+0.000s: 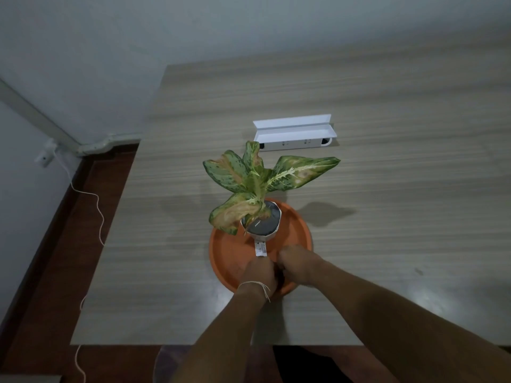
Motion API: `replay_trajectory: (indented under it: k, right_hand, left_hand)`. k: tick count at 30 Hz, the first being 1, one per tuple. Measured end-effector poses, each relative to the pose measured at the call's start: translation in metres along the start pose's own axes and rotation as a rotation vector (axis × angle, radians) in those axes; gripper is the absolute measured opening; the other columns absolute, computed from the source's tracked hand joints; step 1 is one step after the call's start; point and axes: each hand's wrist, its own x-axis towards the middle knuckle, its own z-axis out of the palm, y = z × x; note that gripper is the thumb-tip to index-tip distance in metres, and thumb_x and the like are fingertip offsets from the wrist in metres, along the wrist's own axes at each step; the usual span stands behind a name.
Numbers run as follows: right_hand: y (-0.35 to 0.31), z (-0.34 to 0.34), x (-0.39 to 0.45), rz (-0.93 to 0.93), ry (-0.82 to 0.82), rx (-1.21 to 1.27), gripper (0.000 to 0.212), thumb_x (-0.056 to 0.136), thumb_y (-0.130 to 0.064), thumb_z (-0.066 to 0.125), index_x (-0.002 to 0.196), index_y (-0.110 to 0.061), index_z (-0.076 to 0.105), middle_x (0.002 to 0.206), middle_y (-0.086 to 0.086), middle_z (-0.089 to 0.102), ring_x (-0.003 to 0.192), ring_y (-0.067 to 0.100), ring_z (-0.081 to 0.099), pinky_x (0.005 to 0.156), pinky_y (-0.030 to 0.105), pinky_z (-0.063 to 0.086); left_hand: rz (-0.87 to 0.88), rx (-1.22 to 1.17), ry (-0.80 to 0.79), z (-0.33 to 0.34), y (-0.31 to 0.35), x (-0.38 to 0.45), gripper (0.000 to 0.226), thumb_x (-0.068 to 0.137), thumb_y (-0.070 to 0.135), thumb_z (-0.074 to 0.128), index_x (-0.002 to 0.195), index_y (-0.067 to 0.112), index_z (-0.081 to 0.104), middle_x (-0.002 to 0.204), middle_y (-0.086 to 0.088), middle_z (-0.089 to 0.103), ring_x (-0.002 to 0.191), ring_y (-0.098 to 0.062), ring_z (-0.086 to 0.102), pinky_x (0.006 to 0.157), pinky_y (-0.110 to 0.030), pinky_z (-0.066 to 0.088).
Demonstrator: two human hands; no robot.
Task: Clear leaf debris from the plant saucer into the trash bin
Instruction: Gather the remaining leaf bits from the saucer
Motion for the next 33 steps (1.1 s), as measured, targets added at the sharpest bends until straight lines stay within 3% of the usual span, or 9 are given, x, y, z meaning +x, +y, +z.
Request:
replay_trajectory:
  k: [3,6,11,13,16,21,25,30,33]
  right_hand:
    - [-0.066,-0.066,-0.055,0.163,0.049,-0.224,0.007,0.077,-0.011,0.065,0.073,-0.012,0.071,0.078,0.01,0.071,0.073,0.024,0.062,0.064,0.029,0.049]
    - [-0.064,-0.071,-0.057,0.257,0.083,-0.109,0.011,0.076,-0.006,0.064,0.07,-0.012,0.072,0.067,0.001,0.065,0.068,0.016,0.056,0.059,0.023,0.042]
    - [-0.067,-0.095,-0.066,0.233,0.181,-0.066,0.017,0.072,-0.008,0.069,0.083,-0.015,0.08,0.081,-0.007,0.077,0.084,0.012,0.067,0.082,0.03,0.055]
    - [-0.071,-0.103,-0.069,0.222,0.217,-0.054,0.017,0.074,-0.006,0.07,0.088,-0.012,0.078,0.071,-0.013,0.071,0.081,0.009,0.064,0.08,0.027,0.053]
    - [-0.071,-0.109,-0.072,0.242,0.262,-0.026,0.018,0.075,-0.006,0.07,0.088,-0.014,0.08,0.082,-0.006,0.077,0.082,0.009,0.066,0.076,0.02,0.049]
    - [-0.077,-0.108,-0.074,0.276,0.336,0.018,0.016,0.075,-0.004,0.07,0.085,-0.01,0.08,0.085,0.002,0.078,0.08,0.011,0.066,0.074,0.021,0.051]
    - [-0.086,-0.102,-0.068,0.251,0.338,0.028,0.015,0.07,-0.004,0.071,0.071,-0.016,0.079,0.063,-0.013,0.066,0.066,0.001,0.055,0.069,0.021,0.041]
    - [-0.111,-0.081,-0.059,0.275,0.37,0.022,0.013,0.068,-0.008,0.072,0.078,-0.013,0.079,0.083,0.001,0.077,0.08,0.017,0.065,0.07,0.027,0.048]
    - [-0.133,-0.067,-0.05,0.267,0.336,0.051,0.009,0.07,-0.009,0.073,0.074,-0.017,0.076,0.084,0.002,0.075,0.075,0.012,0.06,0.068,0.024,0.044]
  left_hand:
    - [0.034,-0.083,0.128,0.016,-0.02,0.017,0.025,0.086,0.027,0.055,0.083,0.009,0.073,0.084,-0.014,0.071,0.082,-0.032,0.066,0.072,-0.035,0.054]
    - [0.06,-0.146,0.162,0.013,-0.027,0.021,0.023,0.082,0.024,0.056,0.081,0.012,0.076,0.086,-0.012,0.074,0.084,-0.032,0.066,0.074,-0.034,0.054]
    - [-0.006,-0.329,0.152,0.018,-0.054,0.03,0.019,0.074,0.015,0.061,0.075,0.016,0.08,0.081,-0.001,0.078,0.085,-0.019,0.07,0.084,-0.03,0.056]
    - [-0.056,-0.43,0.171,0.015,-0.062,0.03,0.016,0.072,0.012,0.063,0.066,0.015,0.078,0.076,-0.002,0.077,0.079,-0.02,0.07,0.078,-0.032,0.06]
    - [-0.11,-0.575,0.201,0.008,-0.075,0.026,0.021,0.069,0.007,0.068,0.05,0.016,0.069,0.067,-0.007,0.075,0.069,-0.027,0.073,0.069,-0.038,0.063]
    - [-0.114,-0.605,0.252,0.002,-0.092,0.025,0.009,0.064,0.013,0.068,0.058,0.007,0.072,0.061,-0.011,0.073,0.062,-0.03,0.072,0.063,-0.044,0.063]
    - [-0.094,-0.605,0.3,-0.005,-0.101,0.015,0.009,0.066,0.013,0.067,0.062,0.009,0.074,0.062,-0.009,0.074,0.062,-0.025,0.072,0.063,-0.04,0.063]
    - [-0.088,-0.564,0.374,-0.012,-0.128,-0.006,0.009,0.068,0.013,0.069,0.063,0.012,0.076,0.069,-0.004,0.076,0.069,-0.02,0.072,0.071,-0.032,0.062]
    - [-0.107,-0.583,0.422,-0.016,-0.154,-0.025,0.01,0.068,0.01,0.068,0.062,0.012,0.077,0.066,-0.003,0.075,0.071,-0.019,0.072,0.071,-0.025,0.06]
